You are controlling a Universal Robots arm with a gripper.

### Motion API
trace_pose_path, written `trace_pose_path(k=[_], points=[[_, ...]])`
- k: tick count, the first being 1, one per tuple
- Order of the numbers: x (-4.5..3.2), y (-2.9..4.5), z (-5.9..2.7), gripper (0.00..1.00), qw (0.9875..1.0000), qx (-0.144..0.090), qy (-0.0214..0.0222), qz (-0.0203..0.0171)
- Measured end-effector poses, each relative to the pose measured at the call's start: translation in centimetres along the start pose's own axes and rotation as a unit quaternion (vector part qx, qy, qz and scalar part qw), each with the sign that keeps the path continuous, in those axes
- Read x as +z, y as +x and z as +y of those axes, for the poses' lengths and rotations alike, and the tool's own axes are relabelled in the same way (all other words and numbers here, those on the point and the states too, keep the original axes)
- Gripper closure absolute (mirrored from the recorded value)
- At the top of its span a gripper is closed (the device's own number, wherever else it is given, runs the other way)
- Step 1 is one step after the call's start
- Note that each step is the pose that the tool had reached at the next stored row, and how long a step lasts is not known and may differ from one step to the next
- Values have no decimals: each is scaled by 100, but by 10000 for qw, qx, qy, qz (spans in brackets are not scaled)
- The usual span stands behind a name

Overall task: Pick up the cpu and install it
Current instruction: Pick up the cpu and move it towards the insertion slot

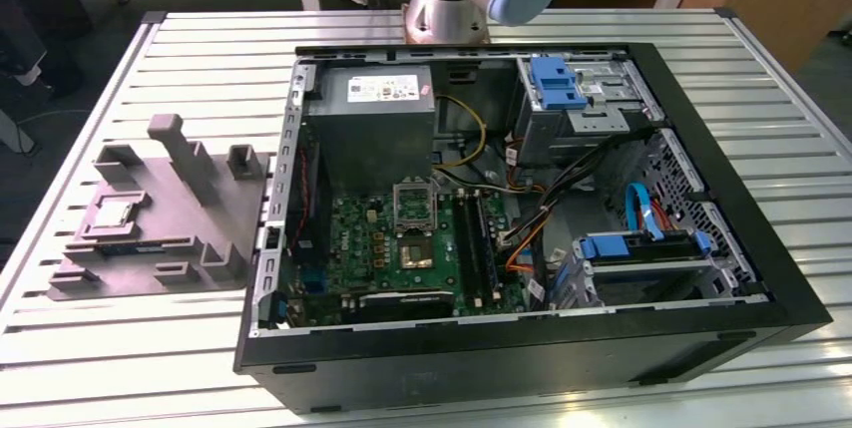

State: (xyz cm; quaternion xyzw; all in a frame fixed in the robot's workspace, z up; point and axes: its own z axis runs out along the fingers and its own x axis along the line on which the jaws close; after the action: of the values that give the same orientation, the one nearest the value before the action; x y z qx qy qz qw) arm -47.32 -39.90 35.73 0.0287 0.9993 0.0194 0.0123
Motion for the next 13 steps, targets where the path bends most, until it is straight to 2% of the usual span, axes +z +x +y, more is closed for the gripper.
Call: trace_pose_path(k=[6,12,13], points=[[40,0,-5,29,10000,-4,1,17],[53,1,-7,29,9999,-158,-2,28],[87,1,-8,29,9999,-159,-2,27]])
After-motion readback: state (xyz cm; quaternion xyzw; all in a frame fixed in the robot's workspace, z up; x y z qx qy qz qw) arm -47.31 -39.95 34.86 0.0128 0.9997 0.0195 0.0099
